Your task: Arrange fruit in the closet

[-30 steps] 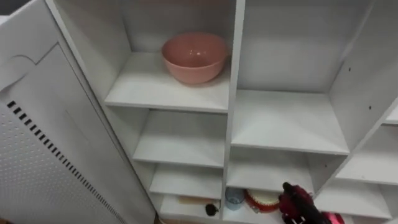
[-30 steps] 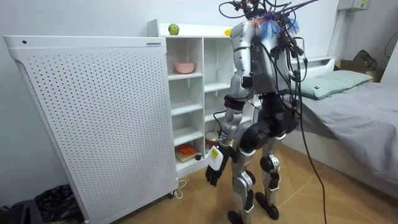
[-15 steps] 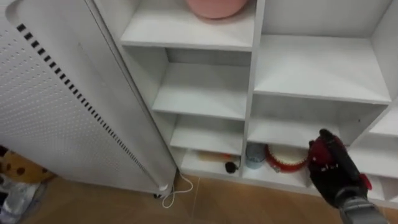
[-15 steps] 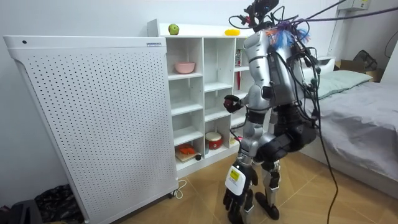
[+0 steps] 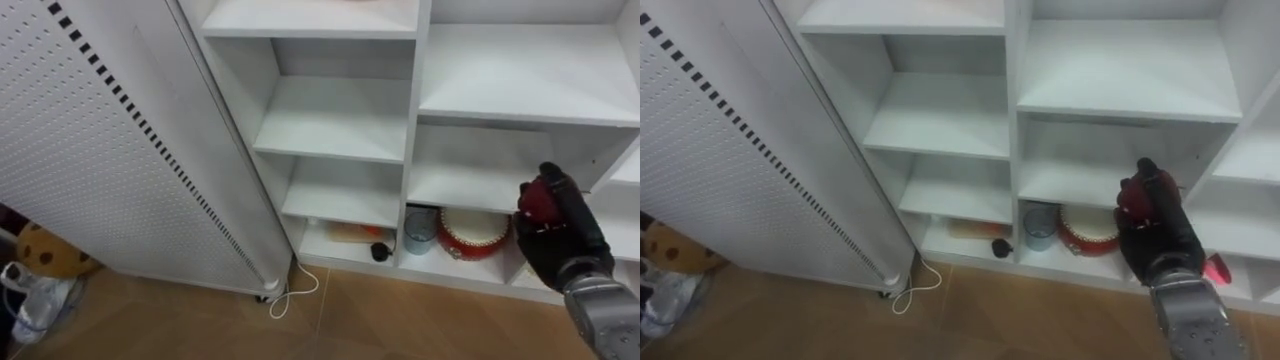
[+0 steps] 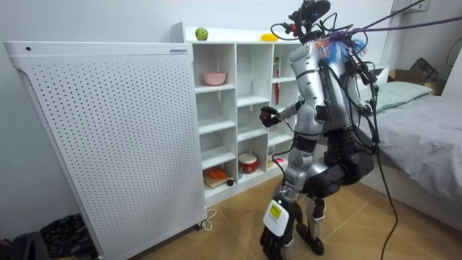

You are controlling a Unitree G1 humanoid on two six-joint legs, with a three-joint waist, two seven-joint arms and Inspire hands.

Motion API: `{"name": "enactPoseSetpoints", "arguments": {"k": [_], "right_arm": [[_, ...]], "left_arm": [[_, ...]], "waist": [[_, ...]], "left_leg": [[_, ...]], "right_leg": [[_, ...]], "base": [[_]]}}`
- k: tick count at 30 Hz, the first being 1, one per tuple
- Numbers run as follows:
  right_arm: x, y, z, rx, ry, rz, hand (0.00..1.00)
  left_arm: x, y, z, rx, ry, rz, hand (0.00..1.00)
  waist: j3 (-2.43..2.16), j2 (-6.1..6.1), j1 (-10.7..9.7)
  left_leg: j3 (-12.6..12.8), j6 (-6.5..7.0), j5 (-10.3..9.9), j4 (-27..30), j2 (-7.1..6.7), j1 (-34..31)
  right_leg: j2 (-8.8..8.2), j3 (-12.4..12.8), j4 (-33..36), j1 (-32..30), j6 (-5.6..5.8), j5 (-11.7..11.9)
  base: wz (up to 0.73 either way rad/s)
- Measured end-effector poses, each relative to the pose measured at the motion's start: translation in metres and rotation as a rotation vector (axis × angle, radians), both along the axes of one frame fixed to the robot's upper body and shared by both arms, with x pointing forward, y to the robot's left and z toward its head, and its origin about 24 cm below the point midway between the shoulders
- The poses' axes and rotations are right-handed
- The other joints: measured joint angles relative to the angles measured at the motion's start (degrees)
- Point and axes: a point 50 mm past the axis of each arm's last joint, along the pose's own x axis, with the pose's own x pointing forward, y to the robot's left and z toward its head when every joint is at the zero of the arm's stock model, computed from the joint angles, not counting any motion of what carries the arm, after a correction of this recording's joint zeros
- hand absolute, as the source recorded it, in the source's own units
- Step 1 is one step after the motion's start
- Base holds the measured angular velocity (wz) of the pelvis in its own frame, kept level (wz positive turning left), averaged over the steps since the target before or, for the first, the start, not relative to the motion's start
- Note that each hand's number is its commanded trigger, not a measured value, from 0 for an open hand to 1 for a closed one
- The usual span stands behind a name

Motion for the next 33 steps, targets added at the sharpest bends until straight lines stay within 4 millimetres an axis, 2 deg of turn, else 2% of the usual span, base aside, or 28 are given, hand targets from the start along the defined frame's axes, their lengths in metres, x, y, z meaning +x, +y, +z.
{"name": "enactPoseSetpoints", "arguments": {"k": [7, 8, 9, 18, 25, 33], "right_arm": [[0.002, -0.007, 0.015, -0.076, 0.022, -0.036, 1.0], [0.002, -0.012, 0.02, -0.093, 0.03, -0.052, 1.0], [0.002, -0.015, 0.026, -0.108, 0.038, -0.071, 0.0], [0.004, -0.018, 0.038, -0.137, 0.13, -0.15, 0.0], [0.004, -0.017, 0.04, -0.139, 0.15, -0.156, 0.0], [0.006, -0.013, 0.041, -0.138, 0.155, -0.134, 0.0]], "left_arm": [[0.001, -0.008, 0.001, -0.014, -0.007, -0.047, 0.0], [0.0, -0.009, 0.002, -0.02, -0.017, -0.049, 0.0], [0.0, -0.01, 0.003, -0.026, -0.026, -0.051, 0.0], [-0.007, -0.004, 0.006, -0.012, -0.022, -0.052, 0.0], [-0.015, -0.005, 0.005, -0.018, -0.007, -0.048, 0.0], [-0.015, -0.005, 0.006, -0.021, -0.009, -0.05, 0.0]], "waist": [[-0.07, 0.08, -0.02], [-0.22, 0.24, -0.03], [-0.37, 0.47, 0.01], [-0.39, 0.43, -0.32], [-0.38, 0.4, -1.03], [-0.35, 0.35, -1.16]], "left_leg": [[0.03, 0.19, 0.02, 0.12, -0.24, -0.67], [0.27, 0.37, -0.08, 0.41, -0.31, -1.09], [0.34, 0.52, -0.07, 0.82, -0.26, -1.56], [0.58, 0.63, -0.9, 3.02, -0.23, -1.83], [0.47, 0.55, -0.92, 3.13, -0.19, -1.89], [0.76, 0.53, -1.41, 3.85, 0.8, -1.9]], "right_leg": [[-0.73, 0.01, 0.41, -0.76, 0.23, 0.03], [-1.03, 0.09, 0.89, -1.27, 0.34, -0.12], [-1.03, 0.14, 1.09, -1.67, 0.34, -0.11], [-1.24, 0.45, 3.79, -1.91, 0.35, -1.68], [-1.27, 0.25, 3.93, -1.91, 0.2, -1.77], [-0.95, 0.09, 3.75, -1.61, 0.17, -1.76]], "base": [[0.02], [0.0], [-0.03], [0.03], [0.01], [-0.03]]}}
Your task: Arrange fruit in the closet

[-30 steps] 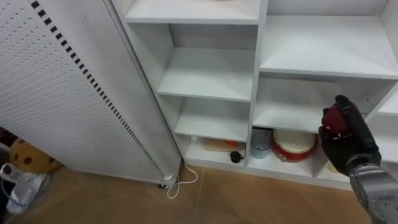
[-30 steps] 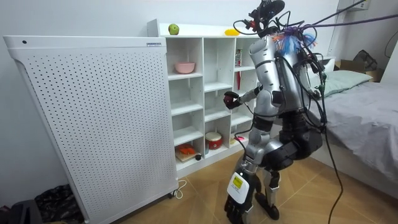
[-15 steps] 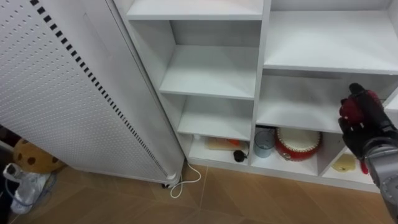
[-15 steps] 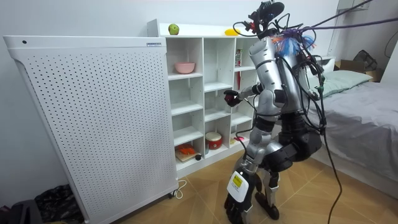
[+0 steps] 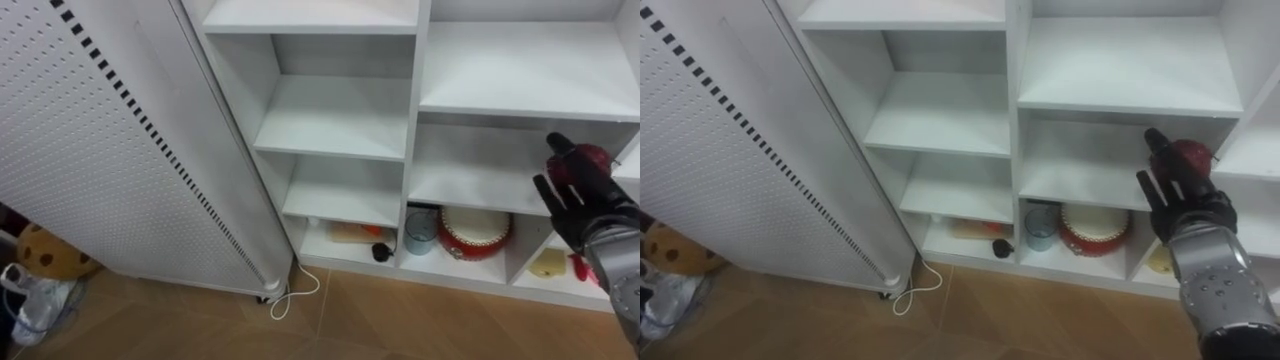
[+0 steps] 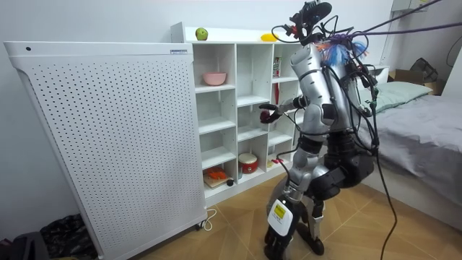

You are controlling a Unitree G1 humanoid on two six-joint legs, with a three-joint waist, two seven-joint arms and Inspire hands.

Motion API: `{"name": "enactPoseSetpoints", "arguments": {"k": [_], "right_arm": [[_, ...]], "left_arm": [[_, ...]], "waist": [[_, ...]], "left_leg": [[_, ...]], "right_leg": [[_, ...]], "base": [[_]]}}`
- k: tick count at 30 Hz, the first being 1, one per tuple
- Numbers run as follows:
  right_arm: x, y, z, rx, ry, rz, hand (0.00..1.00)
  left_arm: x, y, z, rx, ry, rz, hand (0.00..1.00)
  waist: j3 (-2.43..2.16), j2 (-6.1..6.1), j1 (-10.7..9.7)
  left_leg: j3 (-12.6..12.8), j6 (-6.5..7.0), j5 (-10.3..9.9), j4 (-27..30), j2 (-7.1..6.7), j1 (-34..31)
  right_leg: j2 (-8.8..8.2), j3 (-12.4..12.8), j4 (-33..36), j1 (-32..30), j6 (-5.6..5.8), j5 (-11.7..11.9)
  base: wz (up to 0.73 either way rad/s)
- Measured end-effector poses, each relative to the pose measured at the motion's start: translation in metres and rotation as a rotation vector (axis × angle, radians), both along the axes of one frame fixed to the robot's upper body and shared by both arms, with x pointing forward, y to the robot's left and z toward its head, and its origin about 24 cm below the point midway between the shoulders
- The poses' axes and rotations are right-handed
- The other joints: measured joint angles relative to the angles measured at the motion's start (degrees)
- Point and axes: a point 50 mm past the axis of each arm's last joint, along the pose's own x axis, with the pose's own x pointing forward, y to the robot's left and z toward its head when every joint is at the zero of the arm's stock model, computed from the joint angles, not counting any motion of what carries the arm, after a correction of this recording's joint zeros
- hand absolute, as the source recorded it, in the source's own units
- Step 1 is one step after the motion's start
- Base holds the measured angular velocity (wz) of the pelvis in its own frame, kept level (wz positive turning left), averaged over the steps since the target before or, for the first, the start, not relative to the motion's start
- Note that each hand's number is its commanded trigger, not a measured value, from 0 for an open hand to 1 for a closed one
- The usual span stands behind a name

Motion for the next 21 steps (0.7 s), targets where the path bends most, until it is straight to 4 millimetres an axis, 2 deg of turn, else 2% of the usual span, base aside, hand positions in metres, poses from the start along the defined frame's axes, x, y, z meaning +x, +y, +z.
{"name": "enactPoseSetpoints", "arguments": {"k": [13, 19, 21], "right_arm": [[0.0, 0.001, 0.0, -0.021, 0.005, 0.009, 0.0], [0.002, 0.008, -0.006, -0.103, 0.061, 0.042, 0.0], [0.002, 0.01, -0.008, -0.116, 0.074, 0.056, 0.0]], "left_arm": [[0.0, -0.001, 0.002, -0.005, -0.004, -0.003, 0.0], [-0.001, 0.003, 0.002, -0.007, 0.004, 0.012, 0.0], [-0.005, 0.006, 0.002, -0.004, 0.015, 0.01, 0.0]], "waist": [[0.05, -0.11, -0.1], [0.39, -1.35, -0.09], [0.32, -1.91, -0.1]], "left_leg": [[0.02, 0.06, -0.08, -0.03, -0.05, 0.26], [0.22, 0.02, -0.05, -1.12, 0.17, 1.43], [0.14, -0.06, -0.11, -1.4, 0.53, 1.8]], "right_leg": [[0.02, -0.08, -0.09, 0.32, 0.01, -0.01], [0.03, -0.28, -1.16, 1.34, -0.09, 0.11], [0.09, -0.93, -2.0, 2.05, -0.26, 0.27]], "base": [[0.0], [-0.02], [-0.06]]}}
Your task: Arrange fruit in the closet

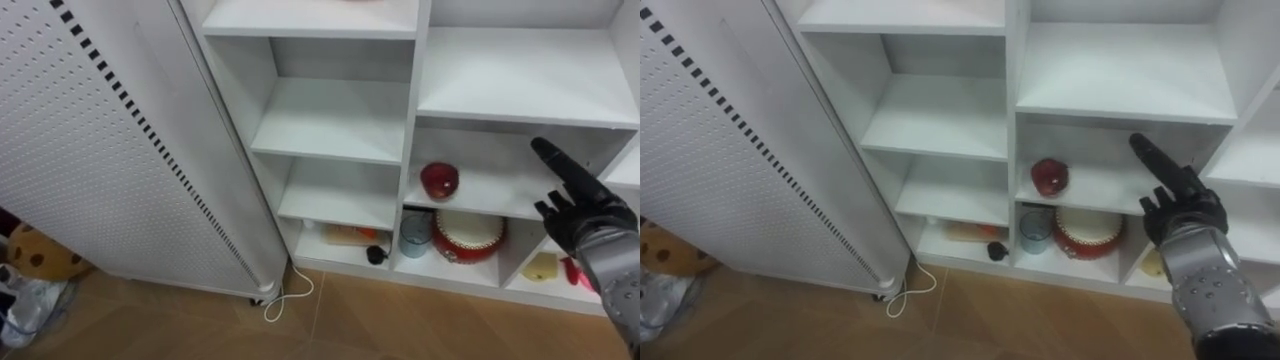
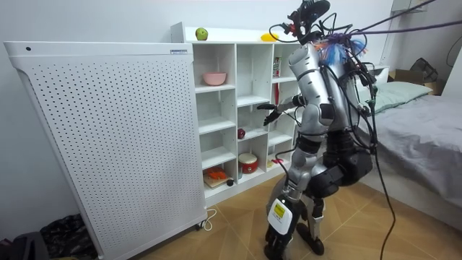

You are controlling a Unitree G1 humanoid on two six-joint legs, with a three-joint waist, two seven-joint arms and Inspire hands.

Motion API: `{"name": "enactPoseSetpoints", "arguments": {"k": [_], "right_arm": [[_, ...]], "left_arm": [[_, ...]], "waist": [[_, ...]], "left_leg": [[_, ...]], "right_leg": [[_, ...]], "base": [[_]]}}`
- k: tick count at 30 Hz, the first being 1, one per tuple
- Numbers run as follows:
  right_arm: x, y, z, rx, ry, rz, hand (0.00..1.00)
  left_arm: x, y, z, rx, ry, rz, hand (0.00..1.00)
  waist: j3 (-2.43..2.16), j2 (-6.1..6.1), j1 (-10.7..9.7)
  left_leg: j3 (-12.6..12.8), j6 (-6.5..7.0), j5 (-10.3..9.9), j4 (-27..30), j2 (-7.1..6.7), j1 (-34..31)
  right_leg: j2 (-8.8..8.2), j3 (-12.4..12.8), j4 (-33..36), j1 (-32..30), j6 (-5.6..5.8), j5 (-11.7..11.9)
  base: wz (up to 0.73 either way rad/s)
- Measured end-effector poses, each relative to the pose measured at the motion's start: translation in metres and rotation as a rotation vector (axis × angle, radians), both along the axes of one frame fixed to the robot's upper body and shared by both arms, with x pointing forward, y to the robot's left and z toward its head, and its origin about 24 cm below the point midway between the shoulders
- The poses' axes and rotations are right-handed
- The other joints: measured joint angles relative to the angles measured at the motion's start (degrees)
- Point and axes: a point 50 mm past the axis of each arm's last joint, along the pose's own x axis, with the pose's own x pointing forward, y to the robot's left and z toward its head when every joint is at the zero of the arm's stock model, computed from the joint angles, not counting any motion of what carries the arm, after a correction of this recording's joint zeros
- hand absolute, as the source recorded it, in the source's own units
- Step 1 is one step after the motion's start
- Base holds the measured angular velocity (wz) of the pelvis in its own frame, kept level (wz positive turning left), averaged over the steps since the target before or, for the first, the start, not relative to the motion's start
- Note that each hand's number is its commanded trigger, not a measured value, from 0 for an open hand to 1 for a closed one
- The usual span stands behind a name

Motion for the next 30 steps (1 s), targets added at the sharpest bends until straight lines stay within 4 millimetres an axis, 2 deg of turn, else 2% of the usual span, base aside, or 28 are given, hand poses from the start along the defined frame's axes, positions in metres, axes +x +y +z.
{"name": "enactPoseSetpoints", "arguments": {"k": [4, 14, 15, 19, 21, 24, 28, 30], "right_arm": [[0.0, 0.001, -0.001, 0.002, 0.005, 0.0, 0.0], [-0.002, 0.003, -0.009, -0.004, 0.024, 0.005, 0.0], [-0.004, 0.002, -0.016, -0.004, 0.034, 0.009, 0.0], [-0.015, -0.004, -0.049, 0.008, 0.096, 0.035, 0.0], [-0.032, -0.012, -0.081, 0.022, 0.163, 0.047, 0.0], [-0.055, -0.021, -0.116, 0.042, 0.245, 0.059, 0.0], [-0.08, -0.034, -0.142, 0.024, 0.299, 0.084, 0.0], [-0.101, -0.043, -0.16, -0.004, 0.339, 0.109, 0.0]], "left_arm": [[-0.001, 0.001, 0.0, 0.003, 0.004, -0.001, 0.0], [-0.001, 0.001, 0.0, 0.004, 0.006, -0.002, 0.0], [-0.001, 0.001, 0.0, 0.005, 0.009, -0.002, 0.0], [-0.004, 0.001, -0.001, -0.002, 0.031, -0.002, 0.0], [-0.006, 0.002, -0.002, -0.008, 0.041, -0.003, 0.0], [-0.01, 0.006, -0.004, -0.007, 0.059, 0.014, 0.0], [-0.017, 0.012, -0.006, -0.014, 0.09, 0.035, 0.0], [-0.019, 0.019, -0.007, -0.005, 0.092, 0.061, 0.0]], "waist": [[0.0, -0.2, 0.13], [0.0, -0.02, 1.26], [0.04, 0.13, 1.55], [0.33, 0.59, 1.85], [0.48, 0.89, 2.68], [0.48, 0.94, 3.04], [0.5, 0.87, 2.71], [0.52, 0.76, 2.62]], "left_leg": [[0.14, 0.01, -0.1, -0.02, 0.56, 0.04], [0.23, -0.09, -0.16, -0.76, 0.85, 2.02], [0.21, -0.15, -0.2, -0.86, 1.32, 2.38], [0.08, -0.23, -0.28, -2.96, 1.43, 5.66], [0.08, -0.3, -0.29, -4.52, 1.4, 8.67], [0.19, -0.52, -0.3, -6.3, 1.49, 11.43], [0.4, -0.72, -0.15, -8.82, 1.37, 15.12], [0.75, -0.83, -0.08, -10.17, 1.51, 18.41]], "right_leg": [[0.79, -0.26, -0.81, 0.52, 0.09, 0.17], [0.93, -0.7, -1.65, 2.79, 0.2, -0.2], [0.96, -1.15, -2.32, 3.57, 0.15, -0.17], [0.97, -2.2, -4.35, 7.12, 0.15, -0.16], [0.93, -2.8, -5.88, 10.18, 0.2, -0.15], [1.42, -2.72, -7.84, 12.85, 0.41, 0.01], [1.9, -2.42, -10.32, 16.18, 0.7, 0.45], [2.34, -2.58, -12.14, 19.64, 0.96, 0.61]], "base": [[0.0], [0.0], [0.0], [0.07], [0.0], [-0.03], [-0.08], [-0.04]]}}
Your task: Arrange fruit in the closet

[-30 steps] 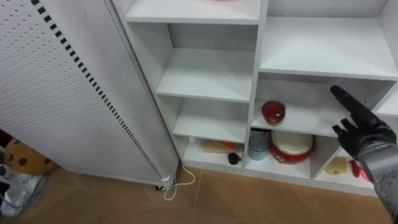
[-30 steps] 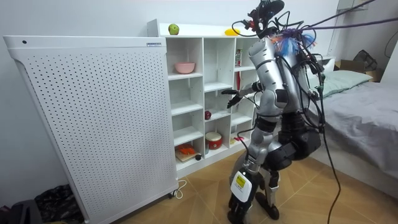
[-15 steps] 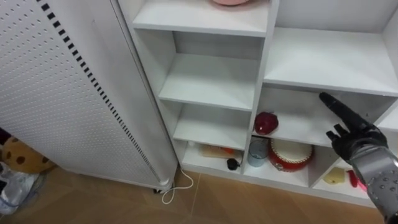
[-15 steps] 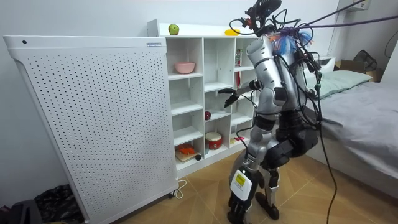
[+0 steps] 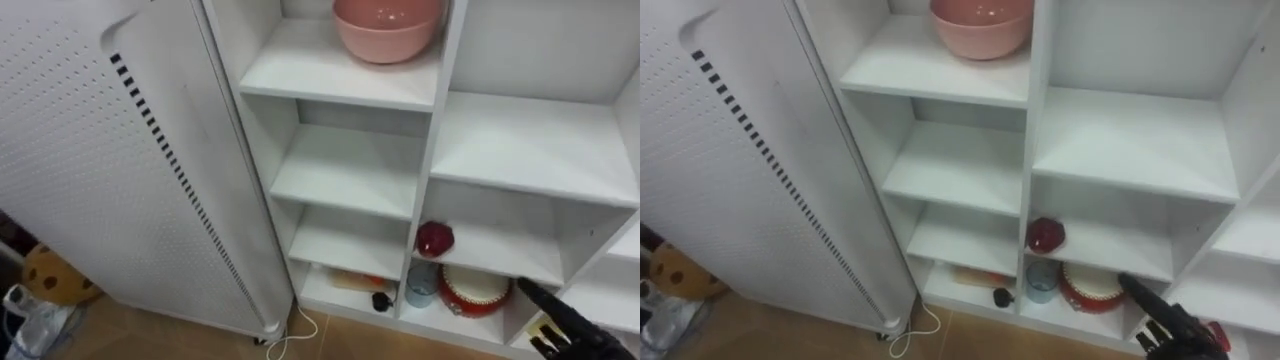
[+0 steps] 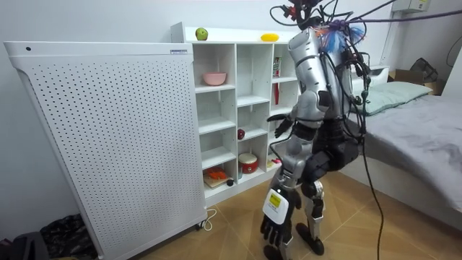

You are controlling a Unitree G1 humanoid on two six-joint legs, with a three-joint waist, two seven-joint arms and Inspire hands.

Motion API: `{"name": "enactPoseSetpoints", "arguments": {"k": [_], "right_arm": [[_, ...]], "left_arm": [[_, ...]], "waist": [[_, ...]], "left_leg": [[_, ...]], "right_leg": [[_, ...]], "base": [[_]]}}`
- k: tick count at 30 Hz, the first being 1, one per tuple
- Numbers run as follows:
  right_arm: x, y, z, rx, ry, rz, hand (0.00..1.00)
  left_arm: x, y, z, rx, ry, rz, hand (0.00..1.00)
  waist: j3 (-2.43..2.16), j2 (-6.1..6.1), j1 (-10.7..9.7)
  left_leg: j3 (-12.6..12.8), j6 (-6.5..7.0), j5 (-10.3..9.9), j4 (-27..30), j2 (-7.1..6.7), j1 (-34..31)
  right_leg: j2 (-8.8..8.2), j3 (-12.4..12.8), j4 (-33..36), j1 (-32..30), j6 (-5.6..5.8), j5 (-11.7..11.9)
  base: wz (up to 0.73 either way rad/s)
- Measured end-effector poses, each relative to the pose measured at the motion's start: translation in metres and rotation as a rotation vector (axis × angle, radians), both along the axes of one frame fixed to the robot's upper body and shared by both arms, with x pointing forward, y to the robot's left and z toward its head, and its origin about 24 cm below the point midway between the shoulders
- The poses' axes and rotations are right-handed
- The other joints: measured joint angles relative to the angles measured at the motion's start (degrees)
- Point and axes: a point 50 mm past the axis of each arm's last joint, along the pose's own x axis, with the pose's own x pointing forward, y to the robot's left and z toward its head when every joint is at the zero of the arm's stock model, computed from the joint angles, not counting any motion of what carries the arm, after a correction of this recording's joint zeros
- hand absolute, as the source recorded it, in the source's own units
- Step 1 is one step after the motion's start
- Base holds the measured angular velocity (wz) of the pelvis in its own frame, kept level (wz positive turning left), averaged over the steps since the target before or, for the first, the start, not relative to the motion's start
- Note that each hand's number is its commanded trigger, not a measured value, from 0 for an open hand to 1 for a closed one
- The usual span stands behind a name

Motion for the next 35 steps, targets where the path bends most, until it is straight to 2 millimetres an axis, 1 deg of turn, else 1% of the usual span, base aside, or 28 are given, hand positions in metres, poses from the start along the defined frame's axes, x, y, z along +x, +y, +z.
{"name": "enactPoseSetpoints", "arguments": {"k": [2, 3, 4, 5, 6, 7, 8, 9, 10, 11, 12, 13, 14, 15, 16, 18, 19, 21, 22, 23, 24, 26, 28, 29, 30, 33, 35], "right_arm": [[-0.016, 0.0, -0.015, 0.005, 0.029, 0.022, 0.0], [-0.025, 0.0, -0.023, -0.002, 0.055, 0.042, 0.0], [-0.029, 0.0, -0.027, -0.004, 0.067, 0.051, 0.0], [-0.039, 0.001, -0.036, -0.004, 0.097, 0.068, 0.0], [-0.05, 0.004, -0.046, 0.006, 0.131, 0.079, 0.0], [-0.055, 0.006, -0.051, 0.003, 0.15, 0.093, 0.0], [-0.068, 0.011, -0.062, -0.001, 0.196, 0.127, 0.0], [-0.084, 0.018, -0.075, 0.011, 0.239, 0.153, 0.0], [-0.094, 0.022, -0.082, 0.025, 0.261, 0.162, 0.0], [-0.112, 0.03, -0.094, 0.052, 0.302, 0.175, 0.0], [-0.132, 0.036, -0.105, 0.079, 0.344, 0.186, 0.0], [-0.142, 0.039, -0.11, 0.095, 0.361, 0.187, 0.0], [-0.16, 0.044, -0.118, 0.121, 0.397, 0.184, 0.0], [-0.174, 0.049, -0.124, 0.132, 0.432, 0.195, 0.0], [-0.181, 0.052, -0.126, 0.141, 0.447, 0.195, 0.0], [-0.205, 0.062, -0.135, 0.179, 0.498, 0.183, 0.0], [-0.209, 0.065, -0.136, 0.185, 0.508, 0.185, 0.0], [-0.222, 0.073, -0.141, 0.184, 0.555, 0.226, 0.0], [-0.223, 0.075, -0.141, 0.182, 0.564, 0.238, 0.0], [-0.23, 0.079, -0.143, 0.178, 0.59, 0.26, 0.0], [-0.236, 0.082, -0.145, 0.175, 0.614, 0.278, 0.0], [-0.241, 0.086, -0.147, 0.142, 0.66, 0.345, 0.0], [-0.247, 0.089, -0.149, 0.113, 0.711, 0.399, 0.0], [-0.255, 0.09, -0.15, 0.104, 0.754, 0.422, 0.0], [-0.261, 0.092, -0.151, 0.095, 0.791, 0.452, 0.0], [-0.267, 0.095, -0.153, 0.093, 0.827, 0.457, 0.0], [-0.268, 0.094, -0.153, 0.082, 0.839, 0.474, 0.0]], "left_arm": [[-0.001, 0.007, 0.0, 0.014, -0.001, 0.037, 0.0], [0.0, 0.012, 0.001, 0.024, -0.006, 0.065, 0.0], [-0.001, 0.014, 0.0, 0.028, -0.004, 0.075, 0.0], [-0.003, 0.016, 0.0, 0.034, 0.0, 0.086, 0.0], [-0.006, 0.017, -0.001, 0.036, 0.01, 0.094, 0.0], [-0.006, 0.017, -0.001, 0.036, 0.013, 0.096, 0.0], [-0.007, 0.017, -0.001, 0.041, 0.015, 0.093, 0.0], [-0.009, 0.017, -0.002, 0.049, 0.017, 0.084, 0.0], [-0.01, 0.017, -0.002, 0.051, 0.018, 0.091, 0.0], [-0.011, 0.019, -0.001, 0.055, 0.013, 0.102, 0.0], [-0.01, 0.019, -0.001, 0.053, -0.002, 0.123, 0.0], [-0.009, 0.019, -0.001, 0.056, -0.01, 0.131, 0.0], [-0.011, 0.018, -0.002, 0.059, -0.018, 0.147, 0.0], [-0.015, 0.017, -0.003, 0.057, -0.014, 0.169, 0.0], [-0.018, 0.016, -0.003, 0.057, -0.009, 0.175, 0.0], [-0.024, 0.009, -0.006, 0.055, -0.001, 0.19, 0.0], [-0.024, 0.007, -0.007, 0.049, 0.001, 0.193, 0.0], [-0.027, 0.001, -0.009, 0.035, 0.006, 0.197, 0.0], [-0.028, 0.001, -0.009, 0.036, 0.007, 0.196, 0.0], [-0.029, 0.0, -0.009, 0.041, 0.01, 0.196, 0.0], [-0.03, 0.0, -0.009, 0.041, 0.006, 0.222, 0.0], [-0.032, -0.001, -0.01, 0.038, 0.001, 0.27, 0.0], [-0.031, -0.002, -0.011, 0.034, -0.001, 0.282, 0.0], [-0.032, -0.003, -0.011, 0.032, 0.003, 0.284, 0.0], [-0.033, -0.004, -0.012, 0.032, 0.007, 0.292, 0.0], [-0.037, -0.002, -0.012, 0.044, 0.027, 0.273, 0.0], [-0.04, -0.001, -0.013, 0.034, 0.043, 0.279, 0.0]], "waist": [[-0.05, -0.51, -0.28], [-0.03, -0.87, -0.87], [-0.06, -0.93, -1.17], [-0.11, -0.88, -1.69], [-0.36, -1.15, -1.99], [-0.47, -1.24, -2.41], [-0.72, -1.58, -3.31], [-1.05, -1.77, -4.2], [-1.43, -1.85, -4.51], [-1.95, -2.36, -4.88], [-2.19, -2.66, -5.06], [-2.29, -2.78, -5.02], [-2.52, -3.05, -5.31], [-2.57, -3.01, -5.9], [-2.62, -3.04, -6.28], [-2.6, -3.08, -7.82], [-2.54, -2.87, -8.07], [-2.64, -3.1, -8.98], [-2.57, -3.13, -9.14], [-2.57, -3.14, -9.69], [-2.41, -3.01, -10.32], [-2.52, -2.99, -10.76], [-2.47, -3.09, -10.97], [-2.48, -2.97, -10.98], [-2.44, -2.93, -10.98], [-2.42, -3.08, -11.3], [-2.4, -3.08, -11.36]], "left_leg": [[0.04, -0.18, 0.01, -1.79, -0.13, 2.58], [0.04, -0.27, 0.07, -3.12, -0.11, 4.12], [-0.06, -0.39, 0.17, -3.8, -0.1, 4.9], [-0.13, -0.54, 0.27, -4.88, -0.05, 6.91], [-0.28, -0.76, 0.51, -6.41, 0.0, 8.84], [-0.43, -0.81, 0.66, -7.18, 0.01, 9.8], [-0.72, -0.89, 0.85, -8.78, -0.07, 11.88], [-1.01, -1.01, 1.0, -9.83, 0.01, 14.03], [-1.24, -1.05, 1.04, -10.28, 0.04, 15.05], [-1.25, -1.11, 1.06, -11.89, -0.07, 17.31], [-1.11, -1.18, 1.11, -13.6, -0.13, 19.7], [-0.9, -1.2, 1.12, -14.42, -0.16, 20.79], [-0.54, -1.25, 1.17, -15.9, -0.15, 23.01], [-0.23, -1.28, 1.18, -17.32, -0.32, 25.52], [-0.15, -1.29, 1.17, -18.05, -0.48, 26.65], [-0.02, -1.43, 1.23, -20.44, -0.87, 30.53], [0.05, -1.44, 1.24, -20.86, -0.92, 31.32], [0.44, -1.51, 1.28, -22.13, -1.02, 33.75], [0.79, -1.53, 1.3, -22.51, -1.0, 34.44], [1.04, -1.62, 1.32, -23.42, -1.0, 35.81], [1.22, -1.65, 1.34, -24.02, -1.04, 36.94], [1.65, -1.71, 1.29, -24.63, -1.03, 37.93], [2.22, -1.72, 1.3, -25.18, -1.01, 38.92], [2.56, -1.74, 1.3, -25.58, -1.01, 39.95], [2.77, -1.75, 1.29, -25.94, -1.01, 40.77], [2.83, -1.74, 1.28, -26.49, -1.04, 41.58], [2.93, -1.74, 1.28, -26.57, -1.05, 42.2]], "right_leg": [[0.36, -0.07, -1.63, 2.51, 0.16, 0.09], [0.59, -0.21, -2.9, 4.08, 0.34, 0.33], [0.86, -0.54, -3.74, 5.02, 0.38, 0.49], [1.74, -0.87, -6.0, 7.54, 0.46, 1.14], [2.24, -1.21, -8.12, 9.79, 0.54, 1.7], [2.5, -1.4, -9.2, 10.98, 0.68, 1.93], [2.85, -1.58, -11.19, 13.45, 0.93, 2.27], [3.5, -1.97, -13.5, 16.25, 1.21, 2.73], [3.7, -2.42, -14.69, 17.75, 1.3, 2.9], [3.96, -2.57, -16.5, 20.03, 1.54, 3.23], [4.26, -2.53, -18.23, 22.24, 1.78, 3.83], [4.37, -2.43, -19.12, 23.24, 1.88, 3.98], [4.45, -2.31, -20.23, 25.31, 2.07, 4.17], [4.56, -2.35, -21.75, 27.92, 2.31, 4.34], [4.63, -2.36, -22.5, 29.03, 2.41, 4.42], [4.83, -2.12, -24.65, 32.77, 2.79, 4.6], [4.91, -1.95, -25.08, 33.34, 2.9, 4.67], [5.1, -1.27, -26.15, 35.19, 3.11, 4.79], [5.14, -1.2, -26.23, 35.63, 3.12, 4.8], [5.21, -1.08, -26.63, 36.68, 3.15, 4.82], [5.3, -1.01, -27.34, 37.86, 3.24, 4.88], [5.41, -0.79, -27.99, 38.8, 3.39, 4.98], [5.48, -0.26, -28.02, 39.34, 3.39, 5.0], [5.57, 0.64, -28.04, 39.92, 3.4, 5.0], [5.6, 0.77, -28.1, 40.52, 3.4, 4.99], [5.61, 0.8, -28.21, 41.19, 3.48, 5.04], [5.64, 0.94, -28.35, 41.66, 3.51, 5.06]], "base": [[0.0], [0.07], [0.03], [-0.03], [0.0], [0.09], [0.18], [0.19], [0.12], [0.05], [0.0], [-0.11], [-0.12], [-0.12], [-0.07], [-0.04], [-0.06], [-0.13], [-0.14], [-0.1], [-0.09], [-0.12], [-0.17], [-0.13], [-0.13], [-0.05], [-0.07]]}}
